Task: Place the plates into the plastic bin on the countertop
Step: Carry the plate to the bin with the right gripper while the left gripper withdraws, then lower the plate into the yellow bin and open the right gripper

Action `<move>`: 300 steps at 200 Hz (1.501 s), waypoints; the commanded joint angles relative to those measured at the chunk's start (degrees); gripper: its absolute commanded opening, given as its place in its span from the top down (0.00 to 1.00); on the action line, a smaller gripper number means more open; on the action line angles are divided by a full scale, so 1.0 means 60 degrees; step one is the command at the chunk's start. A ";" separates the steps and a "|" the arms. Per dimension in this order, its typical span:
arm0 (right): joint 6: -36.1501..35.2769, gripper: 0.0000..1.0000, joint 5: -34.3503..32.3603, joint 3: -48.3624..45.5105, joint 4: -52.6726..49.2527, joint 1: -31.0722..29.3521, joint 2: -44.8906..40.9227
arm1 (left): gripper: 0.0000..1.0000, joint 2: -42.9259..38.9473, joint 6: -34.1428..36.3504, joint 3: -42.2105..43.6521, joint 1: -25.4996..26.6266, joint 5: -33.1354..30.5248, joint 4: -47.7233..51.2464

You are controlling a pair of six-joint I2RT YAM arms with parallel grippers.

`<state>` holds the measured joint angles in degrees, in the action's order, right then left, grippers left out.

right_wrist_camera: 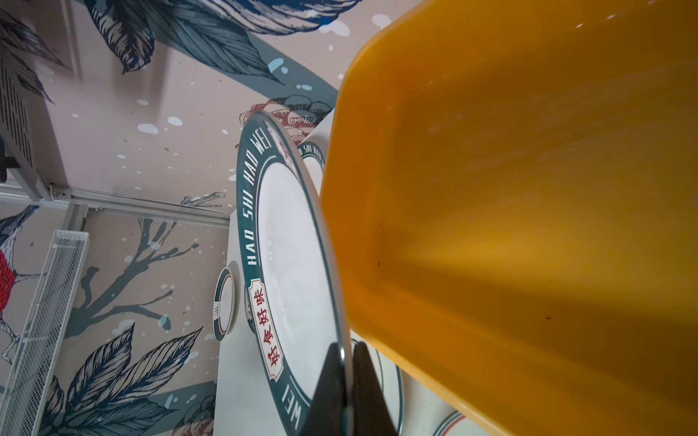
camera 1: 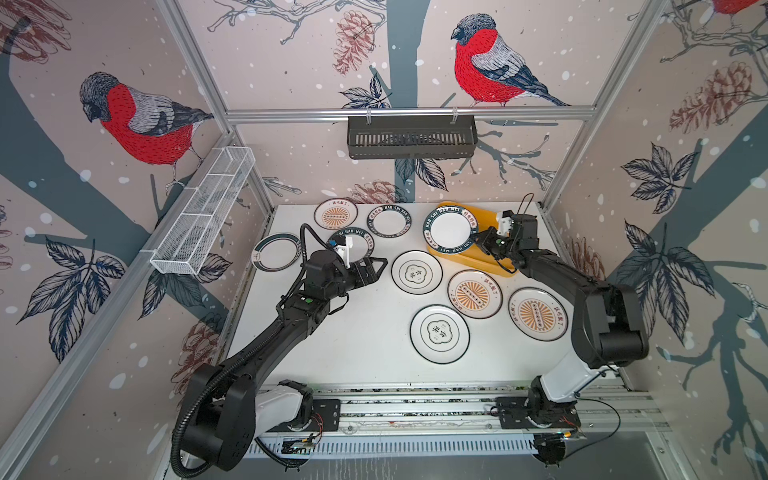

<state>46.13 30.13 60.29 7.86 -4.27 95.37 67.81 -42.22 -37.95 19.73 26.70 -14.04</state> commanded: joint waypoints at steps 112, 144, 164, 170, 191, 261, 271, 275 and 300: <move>-0.0659 0.98 -0.0418 0.0940 -0.0204 0.1118 0.1753 | 0.04 -0.0913 -0.0358 0.0466 0.0462 -0.1271 -0.0532; -0.0731 0.98 -0.0492 0.1076 -0.0248 0.1180 0.2031 | 0.04 -0.0872 -0.0376 0.0553 0.0477 -0.1286 -0.0675; -0.0785 0.99 -0.0678 0.1169 -0.0223 0.1199 0.2179 | 0.04 -0.0799 -0.0376 0.0633 0.0521 -0.1287 -0.0831; -0.0823 0.99 -0.0714 0.1245 -0.0285 0.1197 0.2254 | 0.04 -0.0793 -0.0383 0.0641 0.0538 -0.1286 -0.0889; -0.0947 0.98 -0.0660 0.1506 -0.0518 0.1210 0.2542 | 0.04 -0.0795 -0.0384 0.0701 0.0550 -0.1311 -0.0915; -0.0993 0.98 -0.0785 0.1737 -0.0751 0.1222 0.3028 | 0.04 -0.0931 -0.0333 0.0730 0.0550 -0.1330 -0.0881; -0.0958 0.98 -0.0809 0.1781 -0.0764 0.1224 0.3122 | 0.04 -0.0960 -0.0335 0.0737 0.0550 -0.1337 -0.0856; -0.0951 0.98 -0.0831 0.1794 -0.0778 0.1225 0.3147 | 0.04 -0.0960 -0.0327 0.0742 0.0550 -0.1330 -0.0855; -0.0934 0.98 -0.0858 0.1905 -0.0802 0.1225 0.3363 | 0.04 -0.1003 -0.0352 0.0828 0.0550 -0.1360 -0.0859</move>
<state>40.60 26.37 70.94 3.01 3.05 114.45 62.17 -44.60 -33.43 23.03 19.25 -16.45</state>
